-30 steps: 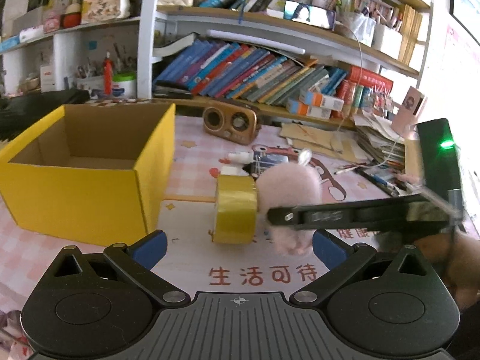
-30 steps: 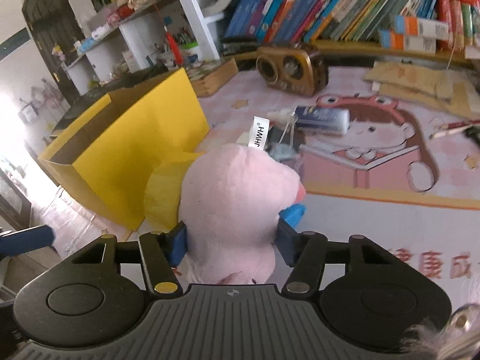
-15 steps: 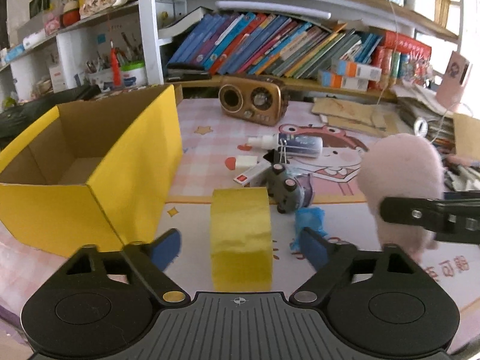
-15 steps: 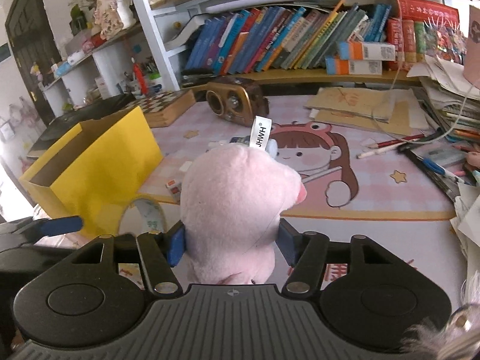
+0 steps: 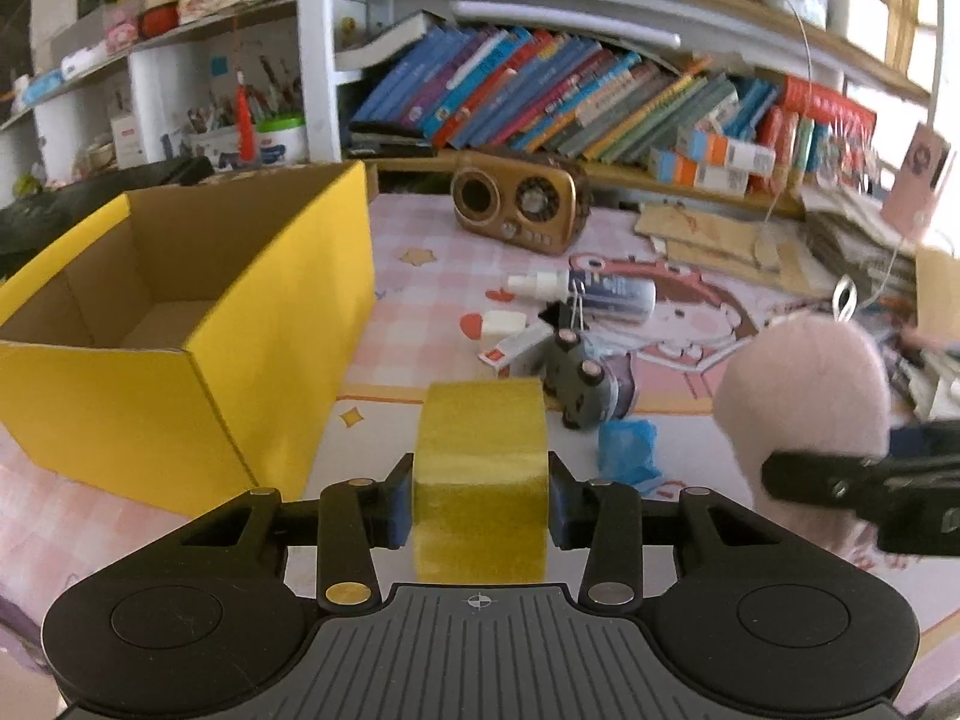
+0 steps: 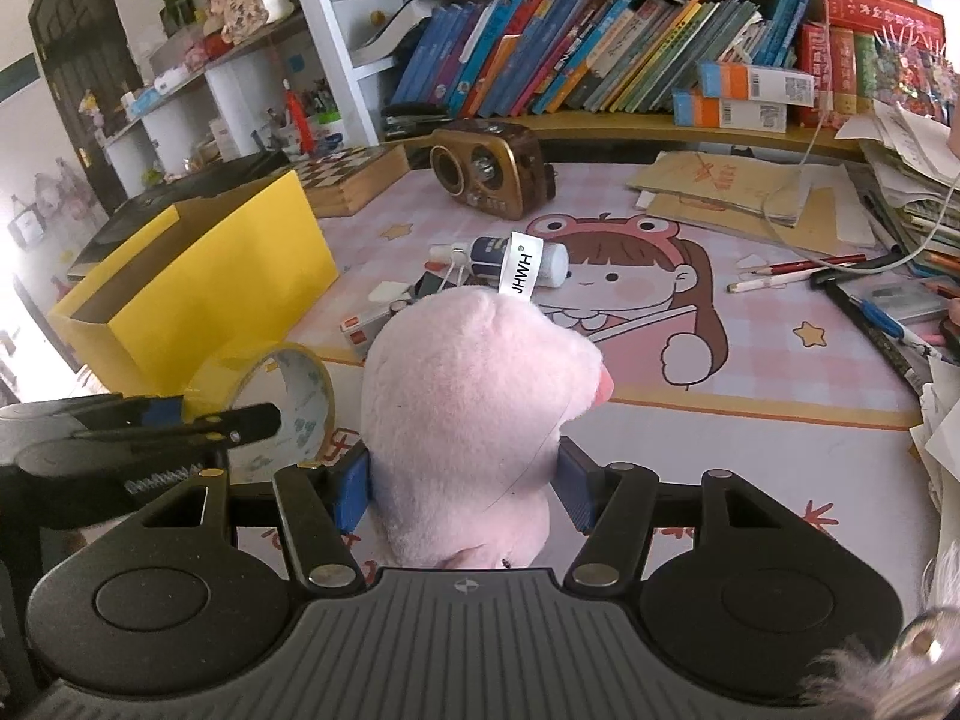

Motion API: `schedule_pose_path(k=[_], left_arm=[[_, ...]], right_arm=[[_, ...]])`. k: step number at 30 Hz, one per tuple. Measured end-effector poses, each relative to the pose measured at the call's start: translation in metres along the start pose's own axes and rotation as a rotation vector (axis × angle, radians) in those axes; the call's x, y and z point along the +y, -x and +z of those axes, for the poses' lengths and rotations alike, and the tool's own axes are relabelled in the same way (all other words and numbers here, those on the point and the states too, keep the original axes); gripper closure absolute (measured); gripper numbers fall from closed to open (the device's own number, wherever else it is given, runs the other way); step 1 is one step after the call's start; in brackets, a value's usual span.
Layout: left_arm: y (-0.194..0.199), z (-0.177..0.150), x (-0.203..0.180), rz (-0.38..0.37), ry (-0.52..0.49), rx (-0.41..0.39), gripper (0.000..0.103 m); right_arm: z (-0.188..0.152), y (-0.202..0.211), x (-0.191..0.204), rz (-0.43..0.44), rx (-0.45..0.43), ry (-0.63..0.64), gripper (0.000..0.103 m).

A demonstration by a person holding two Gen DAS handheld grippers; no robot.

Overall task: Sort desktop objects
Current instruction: 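Lift the pig and tape roll and carry both toward the yellow box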

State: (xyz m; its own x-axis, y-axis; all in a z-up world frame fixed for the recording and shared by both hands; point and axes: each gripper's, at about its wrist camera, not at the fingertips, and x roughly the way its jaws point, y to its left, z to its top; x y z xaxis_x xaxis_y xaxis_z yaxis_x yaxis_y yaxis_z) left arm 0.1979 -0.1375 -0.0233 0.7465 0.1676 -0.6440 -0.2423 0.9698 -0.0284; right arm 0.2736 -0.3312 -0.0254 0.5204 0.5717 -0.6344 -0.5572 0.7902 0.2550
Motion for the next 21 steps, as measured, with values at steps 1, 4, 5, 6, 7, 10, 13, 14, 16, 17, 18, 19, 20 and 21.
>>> schedule_pose_path(k=[1,4,5,6,7,10,13,14,16,17,18,19,20,21], left_arm=[[0.004,0.001,0.001,-0.005,0.005,-0.006,0.062],[0.016,0.004,0.003,-0.022,0.025,-0.029,0.062],[0.02,0.005,0.004,-0.027,0.032,-0.037,0.062],[0.024,0.006,0.004,-0.032,0.039,-0.045,0.062],[0.028,0.008,0.004,-0.035,0.045,-0.055,0.062],[0.04,0.011,0.007,-0.038,0.054,-0.08,0.062],[0.05,0.011,0.01,-0.037,0.061,-0.094,0.062],[0.053,0.01,0.012,-0.037,0.062,-0.098,0.062],[0.059,0.007,0.013,-0.036,0.06,-0.105,0.062],[0.061,0.005,0.015,-0.038,0.06,-0.105,0.062],[0.064,0.003,0.016,-0.042,0.06,-0.106,0.062],[0.066,0.002,0.019,-0.047,0.059,-0.107,0.062],[0.069,0.0,0.021,-0.051,0.055,-0.108,0.062],[0.07,-0.001,0.024,-0.055,0.052,-0.108,0.062]], right_arm=[[0.0,0.0,0.0,0.007,0.001,-0.002,0.044],[0.002,0.0,0.001,0.019,0.013,-0.021,0.045],[0.003,0.0,0.0,0.02,0.02,-0.03,0.045],[0.004,0.001,0.0,0.023,0.029,-0.043,0.045],[0.004,0.001,0.0,0.027,0.037,-0.055,0.045],[0.006,0.003,-0.001,0.044,0.063,-0.092,0.045],[0.005,0.005,0.002,0.069,0.087,-0.113,0.045],[0.004,0.006,0.006,0.073,0.09,-0.105,0.045],[0.002,0.009,0.014,0.08,0.089,-0.077,0.045],[0.002,0.01,0.018,0.082,0.087,-0.064,0.045],[0.0,0.011,0.022,0.083,0.085,-0.049,0.045],[0.0,0.013,0.026,0.083,0.083,-0.038,0.045],[-0.001,0.015,0.029,0.082,0.078,-0.03,0.045],[-0.002,0.017,0.033,0.081,0.072,-0.022,0.045]])
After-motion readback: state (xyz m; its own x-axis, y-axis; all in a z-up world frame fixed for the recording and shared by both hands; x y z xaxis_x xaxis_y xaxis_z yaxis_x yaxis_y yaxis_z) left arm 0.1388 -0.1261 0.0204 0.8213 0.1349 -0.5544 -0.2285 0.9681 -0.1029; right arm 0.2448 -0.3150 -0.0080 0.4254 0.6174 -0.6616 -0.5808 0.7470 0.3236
